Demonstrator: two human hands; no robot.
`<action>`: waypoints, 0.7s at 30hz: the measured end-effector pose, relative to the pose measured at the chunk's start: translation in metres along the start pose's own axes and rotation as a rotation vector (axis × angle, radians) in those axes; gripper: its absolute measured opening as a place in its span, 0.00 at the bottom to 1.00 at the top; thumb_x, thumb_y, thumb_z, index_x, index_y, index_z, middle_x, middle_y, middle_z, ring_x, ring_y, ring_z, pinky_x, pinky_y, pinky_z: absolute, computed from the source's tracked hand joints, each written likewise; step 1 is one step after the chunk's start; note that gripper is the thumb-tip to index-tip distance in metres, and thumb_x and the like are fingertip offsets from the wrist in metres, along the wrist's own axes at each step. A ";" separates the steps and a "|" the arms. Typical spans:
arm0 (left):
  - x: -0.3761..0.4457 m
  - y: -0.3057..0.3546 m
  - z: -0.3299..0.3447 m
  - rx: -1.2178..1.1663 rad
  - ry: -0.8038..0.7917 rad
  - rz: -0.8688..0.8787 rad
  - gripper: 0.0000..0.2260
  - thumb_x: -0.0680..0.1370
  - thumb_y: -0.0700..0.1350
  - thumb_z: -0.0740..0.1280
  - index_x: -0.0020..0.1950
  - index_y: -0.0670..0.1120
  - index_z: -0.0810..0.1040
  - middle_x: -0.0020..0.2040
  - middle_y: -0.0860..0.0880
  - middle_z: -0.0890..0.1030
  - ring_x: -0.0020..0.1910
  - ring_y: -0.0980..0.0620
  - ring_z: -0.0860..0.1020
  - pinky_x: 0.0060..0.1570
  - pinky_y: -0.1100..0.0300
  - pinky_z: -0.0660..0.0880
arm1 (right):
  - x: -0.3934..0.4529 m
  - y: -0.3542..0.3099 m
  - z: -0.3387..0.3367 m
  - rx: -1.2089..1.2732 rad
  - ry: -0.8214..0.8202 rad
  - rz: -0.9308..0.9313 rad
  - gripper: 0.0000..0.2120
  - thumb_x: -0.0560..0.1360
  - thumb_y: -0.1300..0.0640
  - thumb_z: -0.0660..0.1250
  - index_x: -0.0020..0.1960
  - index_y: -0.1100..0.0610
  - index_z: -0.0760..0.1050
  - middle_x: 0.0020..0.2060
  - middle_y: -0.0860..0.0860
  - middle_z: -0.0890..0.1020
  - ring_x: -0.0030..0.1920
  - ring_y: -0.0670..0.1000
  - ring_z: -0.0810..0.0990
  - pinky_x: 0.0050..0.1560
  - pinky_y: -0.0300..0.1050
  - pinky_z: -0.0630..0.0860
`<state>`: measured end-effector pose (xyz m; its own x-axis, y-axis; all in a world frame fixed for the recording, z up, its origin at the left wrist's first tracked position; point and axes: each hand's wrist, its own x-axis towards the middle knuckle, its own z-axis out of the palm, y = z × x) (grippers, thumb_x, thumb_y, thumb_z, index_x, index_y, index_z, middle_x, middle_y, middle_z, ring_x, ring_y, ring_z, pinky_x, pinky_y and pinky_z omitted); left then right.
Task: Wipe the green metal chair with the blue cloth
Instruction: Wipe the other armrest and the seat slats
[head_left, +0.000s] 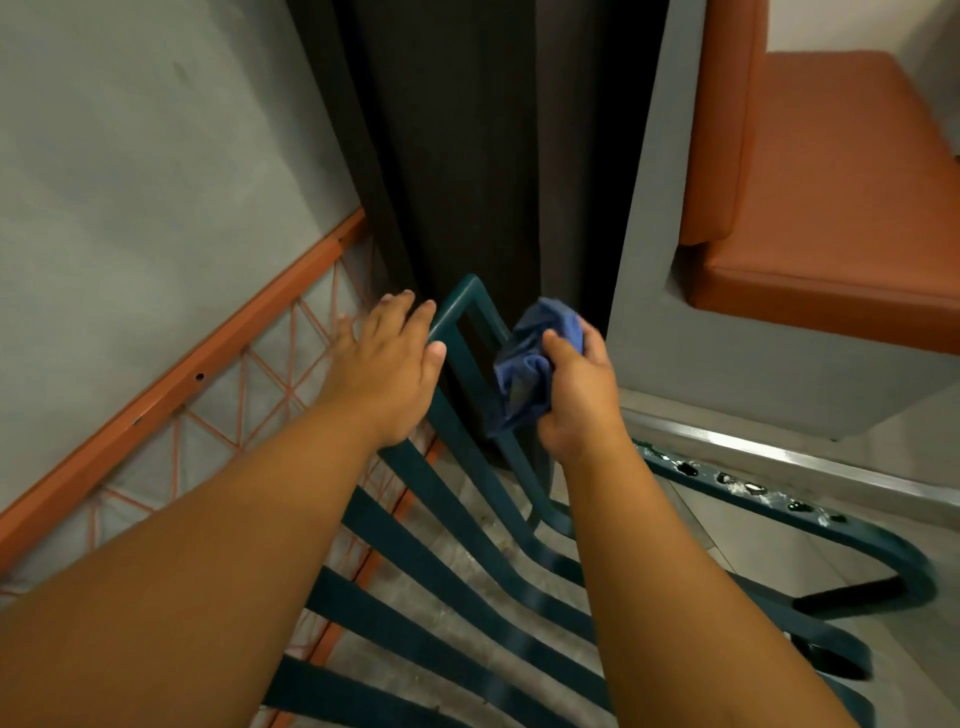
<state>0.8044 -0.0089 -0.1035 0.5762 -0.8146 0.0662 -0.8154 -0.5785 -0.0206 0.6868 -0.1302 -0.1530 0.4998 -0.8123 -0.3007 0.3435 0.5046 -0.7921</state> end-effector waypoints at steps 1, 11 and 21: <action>0.003 0.001 0.003 0.010 -0.003 0.002 0.24 0.83 0.53 0.46 0.78 0.48 0.50 0.78 0.46 0.51 0.77 0.48 0.49 0.73 0.42 0.46 | -0.002 -0.007 0.006 -0.046 0.004 -0.074 0.14 0.81 0.61 0.59 0.64 0.49 0.71 0.52 0.53 0.80 0.51 0.53 0.81 0.57 0.56 0.79; 0.008 -0.006 0.006 -0.187 0.045 -0.085 0.22 0.82 0.50 0.50 0.75 0.44 0.60 0.75 0.45 0.60 0.73 0.46 0.60 0.71 0.45 0.57 | 0.045 0.014 0.062 -1.089 -0.448 -0.489 0.21 0.81 0.50 0.57 0.73 0.40 0.62 0.78 0.48 0.51 0.77 0.58 0.47 0.75 0.64 0.48; 0.006 -0.002 0.007 -0.129 -0.006 -0.034 0.22 0.83 0.50 0.47 0.77 0.47 0.54 0.77 0.47 0.55 0.75 0.49 0.54 0.73 0.44 0.52 | 0.074 0.008 0.065 -0.962 -0.349 -0.411 0.14 0.80 0.47 0.54 0.65 0.43 0.67 0.59 0.54 0.73 0.58 0.57 0.73 0.60 0.56 0.71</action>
<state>0.8097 -0.0125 -0.1099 0.6040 -0.7948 0.0585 -0.7953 -0.5962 0.1100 0.7784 -0.1677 -0.1471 0.7383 -0.6624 0.1266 -0.1520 -0.3463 -0.9257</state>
